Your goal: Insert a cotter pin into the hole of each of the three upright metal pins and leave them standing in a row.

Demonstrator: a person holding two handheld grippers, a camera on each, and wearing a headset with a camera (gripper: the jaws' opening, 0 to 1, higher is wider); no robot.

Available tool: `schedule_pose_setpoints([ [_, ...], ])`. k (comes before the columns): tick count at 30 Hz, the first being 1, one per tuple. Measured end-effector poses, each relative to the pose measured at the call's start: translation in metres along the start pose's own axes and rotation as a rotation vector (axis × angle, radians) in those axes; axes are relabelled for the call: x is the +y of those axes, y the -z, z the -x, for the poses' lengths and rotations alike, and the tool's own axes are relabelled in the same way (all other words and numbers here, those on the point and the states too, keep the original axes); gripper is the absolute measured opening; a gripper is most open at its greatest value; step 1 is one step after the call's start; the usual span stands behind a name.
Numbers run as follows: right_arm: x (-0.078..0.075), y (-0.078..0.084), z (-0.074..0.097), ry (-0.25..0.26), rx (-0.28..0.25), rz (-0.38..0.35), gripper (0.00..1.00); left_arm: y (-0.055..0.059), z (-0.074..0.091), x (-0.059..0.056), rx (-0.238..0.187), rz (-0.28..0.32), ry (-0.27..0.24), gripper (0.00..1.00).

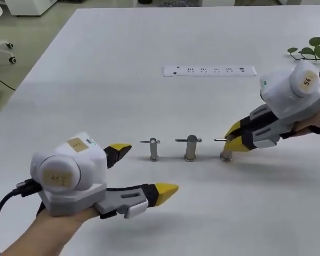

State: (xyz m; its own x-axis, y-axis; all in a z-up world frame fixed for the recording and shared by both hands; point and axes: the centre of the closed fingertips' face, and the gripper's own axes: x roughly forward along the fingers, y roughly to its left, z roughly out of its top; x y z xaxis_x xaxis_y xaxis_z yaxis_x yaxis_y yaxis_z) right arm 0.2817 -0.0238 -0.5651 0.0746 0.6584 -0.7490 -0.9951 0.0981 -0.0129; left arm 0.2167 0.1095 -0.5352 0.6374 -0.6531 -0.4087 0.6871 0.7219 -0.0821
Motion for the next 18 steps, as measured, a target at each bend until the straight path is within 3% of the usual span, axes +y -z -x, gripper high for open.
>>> schedule_pose_setpoints([
  [10, 0.002, 0.004, -0.004, -0.005, 0.054, 0.045, 0.12, 0.0, 0.001, 0.003, 0.009, 0.001, -0.004, 0.76],
  [18, -0.003, -0.003, 0.006, 0.062, 0.04, 0.023, 0.2, -0.004, 0.004, 0.008, 0.009, -0.01, -0.02, 0.77],
])
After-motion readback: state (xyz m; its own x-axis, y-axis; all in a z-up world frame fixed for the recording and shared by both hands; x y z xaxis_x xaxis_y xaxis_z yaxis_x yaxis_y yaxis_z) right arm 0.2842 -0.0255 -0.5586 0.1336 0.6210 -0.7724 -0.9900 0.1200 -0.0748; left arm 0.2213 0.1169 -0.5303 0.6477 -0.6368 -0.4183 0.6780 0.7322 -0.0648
